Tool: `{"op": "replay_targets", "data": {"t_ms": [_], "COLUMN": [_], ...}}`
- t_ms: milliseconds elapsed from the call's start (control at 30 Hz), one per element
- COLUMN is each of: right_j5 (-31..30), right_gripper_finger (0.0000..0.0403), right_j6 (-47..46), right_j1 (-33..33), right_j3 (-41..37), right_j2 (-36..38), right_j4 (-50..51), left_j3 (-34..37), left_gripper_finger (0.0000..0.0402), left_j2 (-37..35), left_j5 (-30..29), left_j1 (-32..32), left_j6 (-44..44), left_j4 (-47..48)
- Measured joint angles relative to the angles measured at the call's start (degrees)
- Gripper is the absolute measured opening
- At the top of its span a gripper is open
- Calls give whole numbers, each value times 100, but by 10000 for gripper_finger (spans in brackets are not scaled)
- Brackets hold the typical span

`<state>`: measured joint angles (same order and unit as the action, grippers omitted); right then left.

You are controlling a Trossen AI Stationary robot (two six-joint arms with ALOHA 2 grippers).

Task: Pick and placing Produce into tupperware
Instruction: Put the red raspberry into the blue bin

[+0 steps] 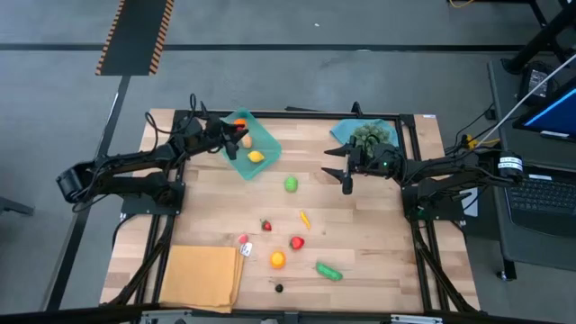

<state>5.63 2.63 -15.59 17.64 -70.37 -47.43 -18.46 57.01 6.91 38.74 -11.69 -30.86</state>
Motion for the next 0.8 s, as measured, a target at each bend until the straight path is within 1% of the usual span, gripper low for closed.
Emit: {"op": "replay_targets", "data": {"t_ms": [167, 267, 433, 533, 633, 800], "right_j5": [0, 0, 0, -2, -4, -12], "right_gripper_finger": [280, 280, 280, 280, 280, 280], "right_j6": [-4, -87, -78, -70, -60, 50], "right_j1": [2, 0, 0, 0, 0, 2], "right_j3": [3, 3, 3, 4, 5, 5], "right_j2": [0, -2, -2, -4, -4, -4], "right_j4": [10, 23, 103, 146, 150, 176], "left_j3": [0, 0, -2, -116, -409, -948], "left_gripper_finger": [103, 105, 102, 102, 102, 102], "left_j2": [-7, -7, -7, -4, 36, 341], "left_j5": [-121, -384, -644, -793, -977, -1077], "left_j1": [-4, -2, -4, -2, -3, -1], "left_j6": [47, 95, 91, 41, 31, 121], "left_j4": [64, 287, 782, 1369, 2148, 3179]}}
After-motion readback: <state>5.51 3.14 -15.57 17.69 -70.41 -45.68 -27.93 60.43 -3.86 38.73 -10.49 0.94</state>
